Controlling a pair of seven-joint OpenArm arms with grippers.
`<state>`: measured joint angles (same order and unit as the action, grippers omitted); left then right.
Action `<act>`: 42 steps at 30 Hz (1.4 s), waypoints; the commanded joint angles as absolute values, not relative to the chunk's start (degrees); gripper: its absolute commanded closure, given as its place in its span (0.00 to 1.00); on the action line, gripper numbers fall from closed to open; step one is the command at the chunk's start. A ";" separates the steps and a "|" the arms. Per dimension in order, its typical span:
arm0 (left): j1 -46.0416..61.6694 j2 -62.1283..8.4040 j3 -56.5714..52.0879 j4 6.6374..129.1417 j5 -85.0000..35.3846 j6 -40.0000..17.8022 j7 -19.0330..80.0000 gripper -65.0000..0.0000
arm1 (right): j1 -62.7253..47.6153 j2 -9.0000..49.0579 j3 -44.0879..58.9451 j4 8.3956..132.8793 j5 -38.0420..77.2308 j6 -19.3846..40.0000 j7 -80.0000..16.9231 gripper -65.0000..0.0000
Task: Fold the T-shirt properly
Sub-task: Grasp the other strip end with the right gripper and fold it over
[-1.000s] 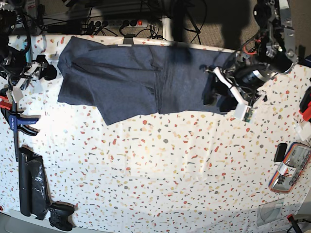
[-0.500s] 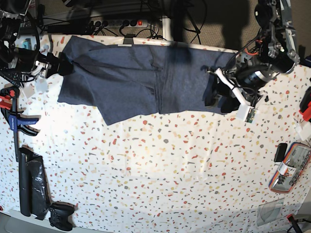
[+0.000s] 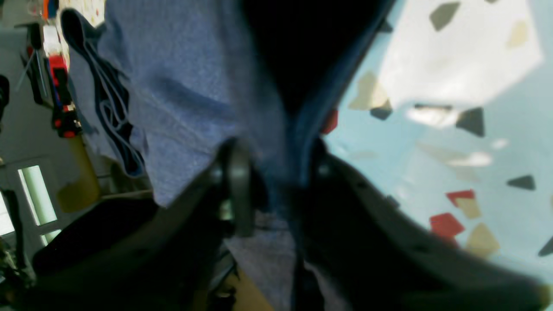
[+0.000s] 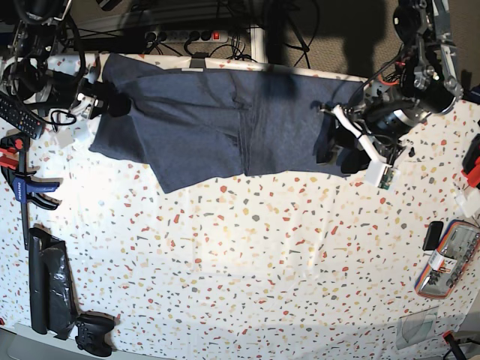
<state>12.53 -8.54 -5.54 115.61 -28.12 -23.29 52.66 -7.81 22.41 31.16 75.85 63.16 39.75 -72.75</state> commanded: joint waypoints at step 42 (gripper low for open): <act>17.34 -8.64 -5.65 116.55 -24.86 -23.55 54.65 0.56 | -3.99 -7.77 -9.19 112.16 32.97 39.16 -59.22 1.00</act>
<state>17.76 -8.43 -5.54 115.61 -24.03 -23.31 55.68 -4.75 -7.33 -9.17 111.37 31.64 39.44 -60.90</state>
